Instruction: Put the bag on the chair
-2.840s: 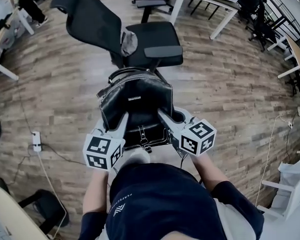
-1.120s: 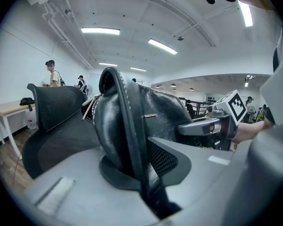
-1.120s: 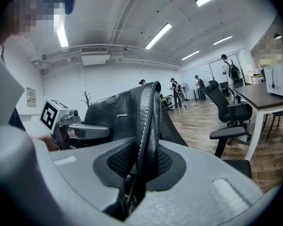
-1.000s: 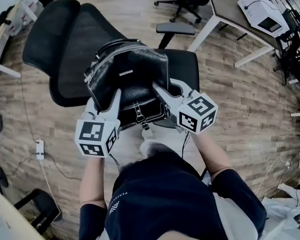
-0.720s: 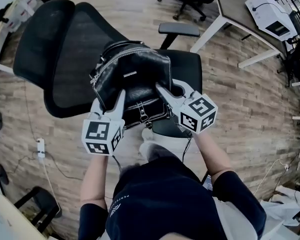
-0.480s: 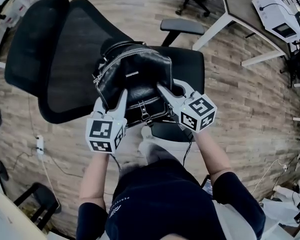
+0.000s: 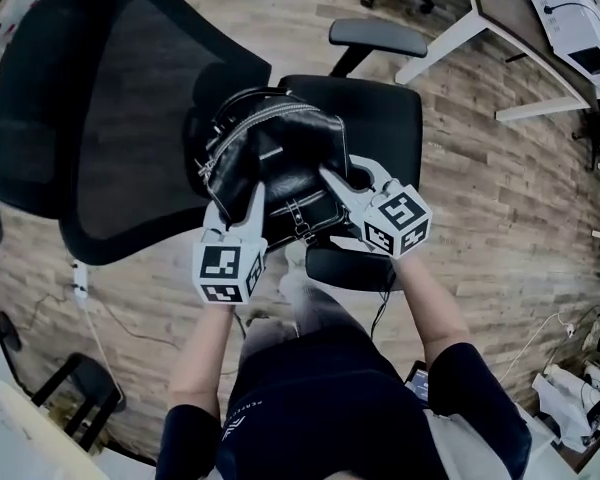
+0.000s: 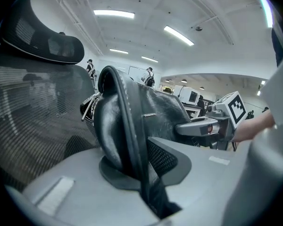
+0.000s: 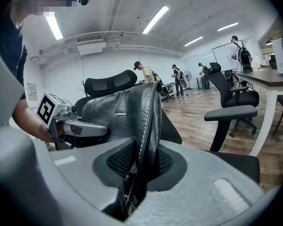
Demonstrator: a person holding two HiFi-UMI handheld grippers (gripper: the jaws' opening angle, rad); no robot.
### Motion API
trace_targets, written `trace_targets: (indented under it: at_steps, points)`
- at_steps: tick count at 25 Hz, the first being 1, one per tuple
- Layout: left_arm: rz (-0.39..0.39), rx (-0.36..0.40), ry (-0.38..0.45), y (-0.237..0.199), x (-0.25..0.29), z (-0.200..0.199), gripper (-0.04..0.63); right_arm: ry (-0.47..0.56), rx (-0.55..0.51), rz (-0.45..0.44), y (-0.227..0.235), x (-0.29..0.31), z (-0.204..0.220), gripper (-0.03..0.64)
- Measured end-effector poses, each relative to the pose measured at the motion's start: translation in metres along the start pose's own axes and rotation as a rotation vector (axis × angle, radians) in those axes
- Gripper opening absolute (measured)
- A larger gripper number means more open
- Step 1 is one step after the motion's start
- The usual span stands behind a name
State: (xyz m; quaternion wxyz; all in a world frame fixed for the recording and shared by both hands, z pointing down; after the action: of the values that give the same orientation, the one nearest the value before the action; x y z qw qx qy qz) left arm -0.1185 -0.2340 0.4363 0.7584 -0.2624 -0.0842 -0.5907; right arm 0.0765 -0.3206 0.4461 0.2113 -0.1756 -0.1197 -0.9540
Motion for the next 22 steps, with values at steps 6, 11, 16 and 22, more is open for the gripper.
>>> trace_targets:
  at_steps: [6, 11, 16, 22]
  points:
    - [-0.01, -0.011, -0.028, -0.004, 0.02, 0.03, 0.066, -0.04, 0.008, -0.004, 0.013, 0.011, 0.031, 0.064]
    - [-0.028, -0.028, -0.052, -0.005, 0.03, 0.055, 0.066, -0.085, -0.009, -0.033, 0.02, 0.017, 0.053, 0.068]
    - [-0.045, -0.037, -0.065, -0.007, 0.039, 0.075, 0.066, -0.118, -0.024, -0.046, 0.027, 0.025, 0.07, 0.074]
    - [-0.08, -0.01, -0.085, -0.009, 0.046, 0.097, 0.067, -0.157, -0.035, -0.063, 0.032, 0.036, 0.089, 0.081]
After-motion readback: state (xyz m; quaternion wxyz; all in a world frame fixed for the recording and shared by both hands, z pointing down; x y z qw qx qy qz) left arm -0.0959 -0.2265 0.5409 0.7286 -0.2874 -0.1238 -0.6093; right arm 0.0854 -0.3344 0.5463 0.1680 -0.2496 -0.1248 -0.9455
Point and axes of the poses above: the fingertips, and each gripper's own axes: x forward along the fingers, y to its right, z out of its underside, the point moved 8 cm from there along -x, backward along the fingers, and after that the axes turned 7 degrees about -x, right-handed, at the moved point
